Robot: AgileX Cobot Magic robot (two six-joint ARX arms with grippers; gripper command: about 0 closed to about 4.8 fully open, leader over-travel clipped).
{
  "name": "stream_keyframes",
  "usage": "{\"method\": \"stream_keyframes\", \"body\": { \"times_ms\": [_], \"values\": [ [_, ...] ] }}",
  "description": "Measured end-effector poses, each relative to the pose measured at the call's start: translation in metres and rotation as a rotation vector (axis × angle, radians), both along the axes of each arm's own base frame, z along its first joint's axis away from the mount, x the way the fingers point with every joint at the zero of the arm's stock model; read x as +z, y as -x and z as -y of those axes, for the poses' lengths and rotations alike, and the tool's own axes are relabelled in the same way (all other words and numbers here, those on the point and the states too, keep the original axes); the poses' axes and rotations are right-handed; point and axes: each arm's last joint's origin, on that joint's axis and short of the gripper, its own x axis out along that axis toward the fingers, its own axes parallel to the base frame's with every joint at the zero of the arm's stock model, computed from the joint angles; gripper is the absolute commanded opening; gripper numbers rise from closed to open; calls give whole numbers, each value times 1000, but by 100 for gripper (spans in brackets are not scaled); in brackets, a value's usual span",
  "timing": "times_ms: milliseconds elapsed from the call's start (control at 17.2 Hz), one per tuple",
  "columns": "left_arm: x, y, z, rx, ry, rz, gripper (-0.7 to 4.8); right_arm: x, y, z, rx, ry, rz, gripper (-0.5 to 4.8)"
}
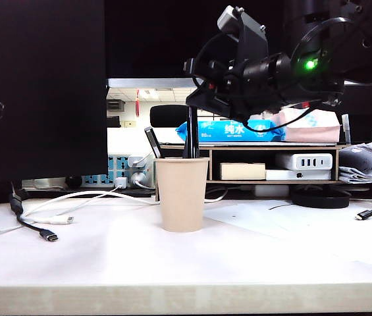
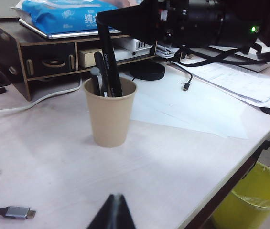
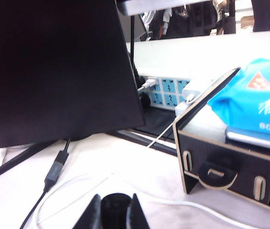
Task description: Pick up the marker and insert it into the paper cup.
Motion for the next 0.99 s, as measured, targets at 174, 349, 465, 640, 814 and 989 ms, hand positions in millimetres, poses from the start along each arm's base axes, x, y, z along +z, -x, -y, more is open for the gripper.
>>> {"method": "stream_keyframes", "body": {
  "times_ms": [174, 349, 465, 640, 814, 989],
  "values": [
    [0, 0, 0, 0, 0, -1, -6, -5, -1, -1, 1, 9, -14, 16],
    [0, 0, 0, 0, 0, -1, -6, -5, 0, -2, 7, 2, -18, 110],
    [0, 0, 0, 0, 0, -1, -6, -4, 0, -3, 9, -6, -24, 120],
    [0, 0, 0, 0, 0, -1, -6, -5, 1, -4, 12, -10, -29, 117],
    [0, 0, 0, 0, 0, -1, -6, -3, 1, -3, 11, -15, -29, 55],
    [0, 0, 0, 0, 0, -1, -6, 18, 7, 0, 10, -58, 21, -8]
  ]
}}
